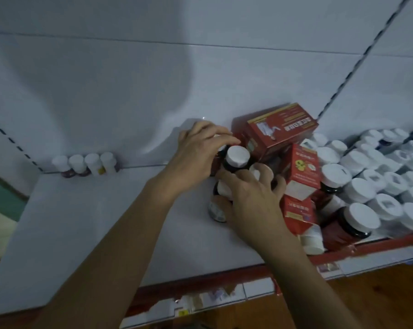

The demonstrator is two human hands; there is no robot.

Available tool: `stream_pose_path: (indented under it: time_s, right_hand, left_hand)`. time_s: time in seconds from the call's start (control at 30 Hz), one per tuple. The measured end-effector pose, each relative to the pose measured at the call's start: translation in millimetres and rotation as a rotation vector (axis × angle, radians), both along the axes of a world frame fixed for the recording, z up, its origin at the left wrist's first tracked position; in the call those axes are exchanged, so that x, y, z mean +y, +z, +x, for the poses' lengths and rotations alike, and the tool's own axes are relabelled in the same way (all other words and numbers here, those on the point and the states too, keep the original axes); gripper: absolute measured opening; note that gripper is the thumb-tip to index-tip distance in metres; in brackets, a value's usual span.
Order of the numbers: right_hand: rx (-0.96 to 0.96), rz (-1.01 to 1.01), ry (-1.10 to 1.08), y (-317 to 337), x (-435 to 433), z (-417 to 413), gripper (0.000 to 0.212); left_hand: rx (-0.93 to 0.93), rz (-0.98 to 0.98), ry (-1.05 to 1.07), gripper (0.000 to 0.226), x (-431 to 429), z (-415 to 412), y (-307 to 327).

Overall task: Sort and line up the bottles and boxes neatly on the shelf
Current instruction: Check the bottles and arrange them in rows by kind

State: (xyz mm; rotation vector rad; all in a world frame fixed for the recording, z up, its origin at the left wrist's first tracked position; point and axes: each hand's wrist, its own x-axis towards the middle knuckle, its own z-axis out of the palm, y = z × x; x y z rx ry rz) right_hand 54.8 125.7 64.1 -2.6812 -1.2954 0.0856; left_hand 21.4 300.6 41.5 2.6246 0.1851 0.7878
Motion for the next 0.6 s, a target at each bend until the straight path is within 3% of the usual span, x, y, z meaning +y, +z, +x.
stream_pose_path:
  time_s: [0.07, 0.17, 0.3, 0.4, 0.5, 0.6]
  right_hand:
    - [-0.018, 0.025, 0.027, -0.6, -1.4, 3.9, 0.051]
    - [-0.013, 0.06, 0.072, -1.6, -4.6, 10.1, 0.052]
    - [0.002, 0.108, 0.129, -4.8, -6.8, 17.4, 0.056]
    - [0.031, 0.154, 0.182, -6.9, -8.9, 24.4, 0.068]
    - [0.067, 0.27, 0.252, -9.5, -14.8, 27.8, 0.07]
    - [0.2, 0.637, 0.298, -6.3, -27.1, 28.5, 0.057]
  left_hand:
    - [0.136, 0.014, -0.08, 0.031, 2.0, 21.5, 7.2]
    - [0.303, 0.075, -0.109, 0.03, 2.6, 42.3, 4.4]
    - [0.267, 0.001, -0.075, 0.036, 3.5, 36.7, 5.1]
    - [0.068, -0.293, 0.012, 0.05, 1.2, 6.5, 20.6]
    - [-0.298, -0.454, 0.176, 0.049, -19.6, -35.0, 48.4]
    - [-0.598, -0.336, 0.286, 0.042, -50.8, -81.2, 72.7]
